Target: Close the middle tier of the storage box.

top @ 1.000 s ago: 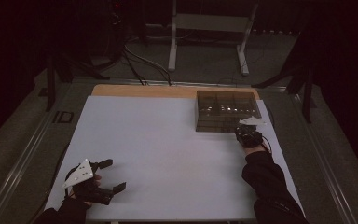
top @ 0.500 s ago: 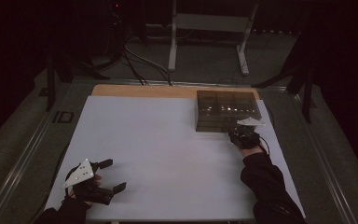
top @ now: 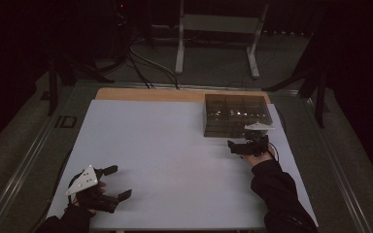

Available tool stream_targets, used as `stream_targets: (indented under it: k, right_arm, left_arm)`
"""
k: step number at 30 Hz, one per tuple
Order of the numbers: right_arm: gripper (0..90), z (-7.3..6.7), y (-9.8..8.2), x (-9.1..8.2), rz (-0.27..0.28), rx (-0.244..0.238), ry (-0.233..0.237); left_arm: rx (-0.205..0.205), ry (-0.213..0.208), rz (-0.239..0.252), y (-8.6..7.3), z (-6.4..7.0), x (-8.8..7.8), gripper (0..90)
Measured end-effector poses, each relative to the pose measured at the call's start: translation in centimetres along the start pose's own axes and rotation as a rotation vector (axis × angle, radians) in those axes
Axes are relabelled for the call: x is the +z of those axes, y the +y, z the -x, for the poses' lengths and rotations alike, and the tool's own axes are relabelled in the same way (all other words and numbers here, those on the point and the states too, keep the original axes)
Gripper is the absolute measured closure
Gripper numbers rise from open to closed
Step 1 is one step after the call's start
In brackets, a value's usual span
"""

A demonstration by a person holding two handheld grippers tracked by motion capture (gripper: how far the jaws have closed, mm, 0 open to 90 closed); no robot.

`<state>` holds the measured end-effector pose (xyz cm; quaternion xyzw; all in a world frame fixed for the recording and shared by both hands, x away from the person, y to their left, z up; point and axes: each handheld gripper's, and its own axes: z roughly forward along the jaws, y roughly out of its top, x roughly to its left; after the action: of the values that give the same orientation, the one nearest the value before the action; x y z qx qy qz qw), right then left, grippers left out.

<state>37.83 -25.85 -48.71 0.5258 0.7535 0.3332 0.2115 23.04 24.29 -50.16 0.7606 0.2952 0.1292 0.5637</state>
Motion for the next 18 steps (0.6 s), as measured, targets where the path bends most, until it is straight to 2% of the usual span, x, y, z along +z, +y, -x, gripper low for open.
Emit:
stream_targets:
  k: [2,5,9,16,18]
  right_arm:
    - [0.0,-0.11,0.04,-0.02,0.001,-0.01,0.013]
    - [0.0,-0.14,0.19,-0.24,0.015,-0.008,0.019]
    - [0.0,-0.43,0.38,-0.4,0.011,-0.046,0.018]
    - [0.0,-0.73,0.87,-0.65,0.021,-0.057,0.024]
    - [0.0,-0.81,0.94,-0.6,0.019,-0.067,0.038]
  left_arm:
    - [0.0,-0.002,0.008,0.05,-0.02,-0.02,1.1]
    - [-0.001,-0.002,0.001,-0.02,-0.03,0.02,1.1]
    - [0.001,-0.002,0.007,0.04,0.0,0.0,1.1]
    - [0.0,-0.002,0.003,0.0,-0.05,0.04,1.1]
    - [-0.005,-0.001,0.005,-0.02,-0.05,-0.01,1.1]
